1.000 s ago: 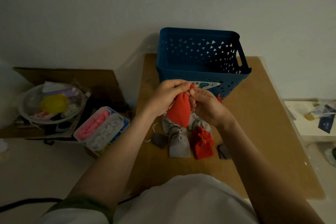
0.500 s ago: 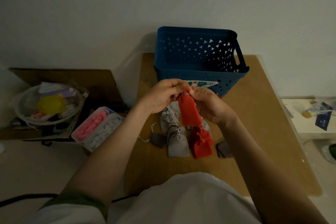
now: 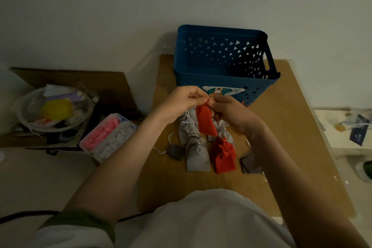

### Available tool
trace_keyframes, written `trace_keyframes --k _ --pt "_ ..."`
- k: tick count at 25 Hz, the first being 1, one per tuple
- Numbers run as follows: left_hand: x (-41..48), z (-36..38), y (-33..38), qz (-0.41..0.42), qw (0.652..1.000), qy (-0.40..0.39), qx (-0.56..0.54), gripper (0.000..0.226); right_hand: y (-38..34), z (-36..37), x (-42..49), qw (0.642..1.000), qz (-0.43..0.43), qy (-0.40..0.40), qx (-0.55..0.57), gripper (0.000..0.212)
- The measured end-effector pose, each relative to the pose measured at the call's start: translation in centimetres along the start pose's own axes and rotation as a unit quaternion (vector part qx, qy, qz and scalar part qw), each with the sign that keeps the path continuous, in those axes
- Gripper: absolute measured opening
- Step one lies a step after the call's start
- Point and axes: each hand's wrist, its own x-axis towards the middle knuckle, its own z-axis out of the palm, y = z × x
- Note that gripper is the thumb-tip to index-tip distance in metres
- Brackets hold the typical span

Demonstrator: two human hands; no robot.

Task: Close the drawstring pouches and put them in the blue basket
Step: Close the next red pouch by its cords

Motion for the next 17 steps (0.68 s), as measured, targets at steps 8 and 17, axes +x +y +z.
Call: trace_keyframes --k 8,17 --pt "0.0 -0.3 0.4 0.070 0.979 0.026 0.192 0.012 0.2 -0.1 0.4 0.999 0.016 0.008 0.038 0.026" --pt "0.9 2.3 1.2 0.216 0.785 0.076 0.576 0.023 0.2 0.3 0.6 0.996 0.014 0.082 -0.007 0.026"
